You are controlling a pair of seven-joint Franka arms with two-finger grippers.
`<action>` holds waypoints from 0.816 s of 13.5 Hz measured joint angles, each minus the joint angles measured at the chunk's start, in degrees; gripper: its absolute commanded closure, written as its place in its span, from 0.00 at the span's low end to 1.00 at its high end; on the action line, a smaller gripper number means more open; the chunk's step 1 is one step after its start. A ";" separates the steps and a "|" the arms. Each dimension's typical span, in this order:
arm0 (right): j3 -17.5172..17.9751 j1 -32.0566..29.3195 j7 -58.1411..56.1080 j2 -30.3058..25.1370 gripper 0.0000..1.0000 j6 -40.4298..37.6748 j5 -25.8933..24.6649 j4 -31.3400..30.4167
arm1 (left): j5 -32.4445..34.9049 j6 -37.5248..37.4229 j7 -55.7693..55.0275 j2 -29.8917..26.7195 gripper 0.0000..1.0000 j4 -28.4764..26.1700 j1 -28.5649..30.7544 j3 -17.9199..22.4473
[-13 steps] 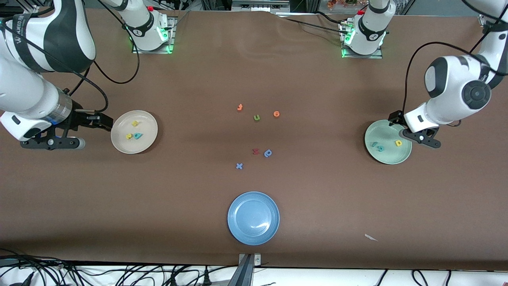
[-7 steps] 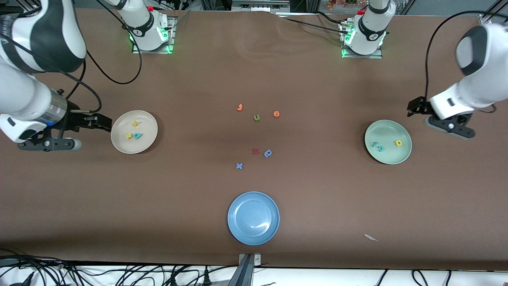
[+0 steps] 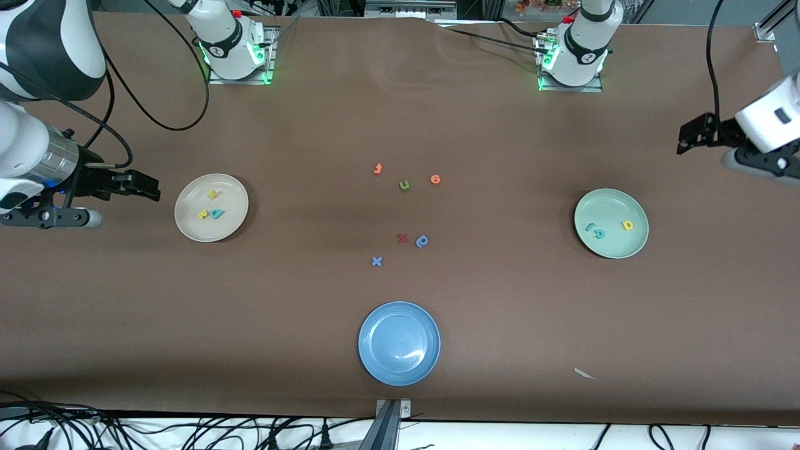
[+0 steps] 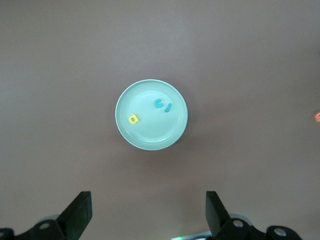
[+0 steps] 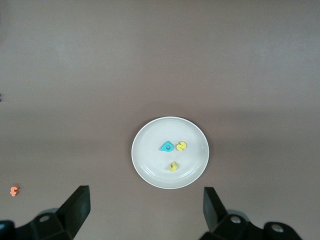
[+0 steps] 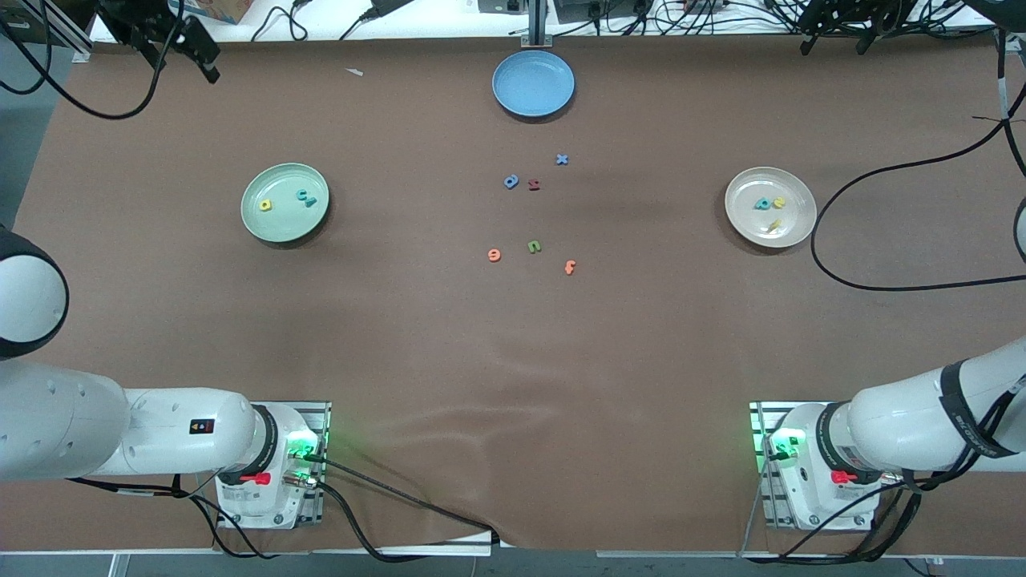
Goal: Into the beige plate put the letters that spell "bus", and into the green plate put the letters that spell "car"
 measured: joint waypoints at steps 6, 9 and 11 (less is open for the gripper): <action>0.32 0.00 2.92 -0.28 0.00 0.41 -0.02 -0.20 | -0.07 -6.08 -9.64 -0.50 0.00 6.75 0.71 -1.18; 0.43 0.00 3.51 -0.32 0.00 0.46 -2.09 -0.20 | -0.65 -6.63 -15.62 -0.29 0.00 7.44 0.63 -1.35; 0.55 0.01 3.58 -0.32 0.00 0.46 -2.68 -0.20 | -0.67 -7.03 -16.46 -0.06 0.00 7.59 -0.14 -0.97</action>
